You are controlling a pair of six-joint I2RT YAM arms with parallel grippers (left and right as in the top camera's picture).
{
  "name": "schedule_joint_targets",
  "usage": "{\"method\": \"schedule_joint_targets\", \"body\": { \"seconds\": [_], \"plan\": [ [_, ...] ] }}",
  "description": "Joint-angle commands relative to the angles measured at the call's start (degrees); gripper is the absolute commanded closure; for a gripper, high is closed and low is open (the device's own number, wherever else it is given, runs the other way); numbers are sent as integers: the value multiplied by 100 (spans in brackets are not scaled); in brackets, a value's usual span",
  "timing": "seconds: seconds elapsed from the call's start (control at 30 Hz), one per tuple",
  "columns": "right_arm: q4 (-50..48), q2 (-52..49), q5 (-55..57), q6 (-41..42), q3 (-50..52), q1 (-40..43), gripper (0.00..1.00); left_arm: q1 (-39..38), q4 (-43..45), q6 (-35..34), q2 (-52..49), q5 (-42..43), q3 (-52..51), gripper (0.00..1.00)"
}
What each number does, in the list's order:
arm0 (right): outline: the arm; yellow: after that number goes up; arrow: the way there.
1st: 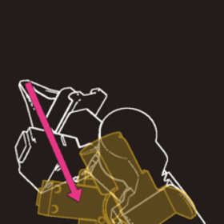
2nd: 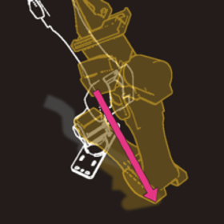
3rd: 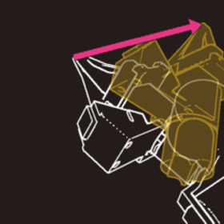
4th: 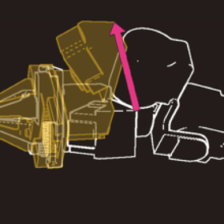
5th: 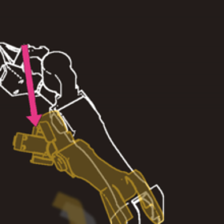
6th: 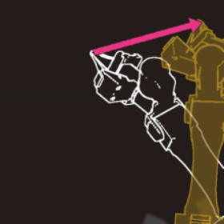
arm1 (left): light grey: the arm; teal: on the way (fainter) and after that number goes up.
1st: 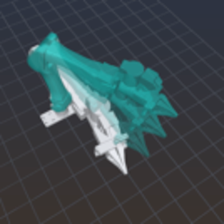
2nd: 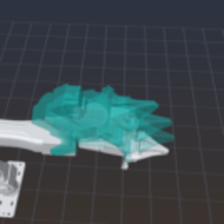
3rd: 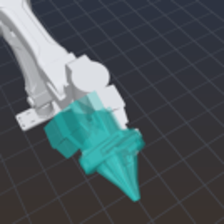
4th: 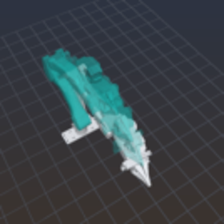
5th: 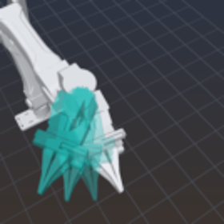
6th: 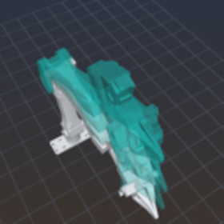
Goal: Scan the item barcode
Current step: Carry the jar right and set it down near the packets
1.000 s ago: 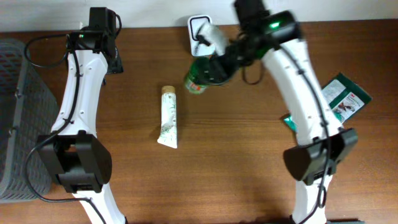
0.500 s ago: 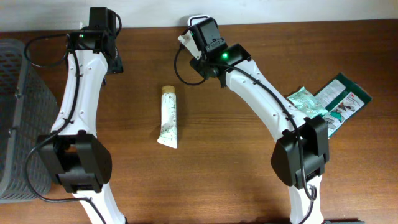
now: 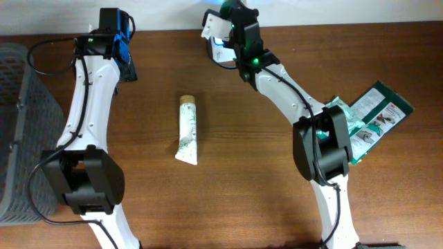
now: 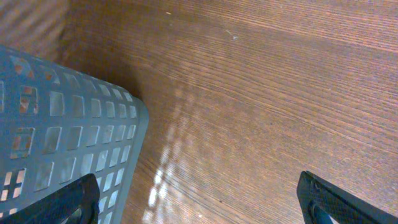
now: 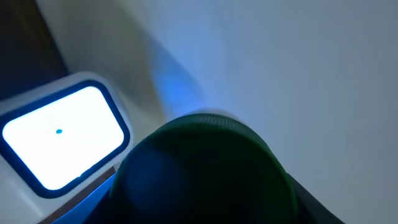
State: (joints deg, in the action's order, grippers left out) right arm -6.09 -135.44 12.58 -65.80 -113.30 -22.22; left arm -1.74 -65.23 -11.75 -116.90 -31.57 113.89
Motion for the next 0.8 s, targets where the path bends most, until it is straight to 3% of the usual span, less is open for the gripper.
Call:
{"method": "schedule_joint_targets", "body": {
  "seconds": [0.0,0.47,0.63,0.77],
  "plan": [
    [-125,-7,-365,-42,-81,-55,53,4,0,7,46,-57,20,1],
    [343,81,-470,59,-81,-214,54,4,-2,7,46,-59,20,1],
    [817,938,-813,1602,-81,-177,54,4,-2,7,46,-59,20,1],
    [2544,1757,-1694,2973,-81,-175,54,4,-2,7,46,-59,20,1]
  ]
}}
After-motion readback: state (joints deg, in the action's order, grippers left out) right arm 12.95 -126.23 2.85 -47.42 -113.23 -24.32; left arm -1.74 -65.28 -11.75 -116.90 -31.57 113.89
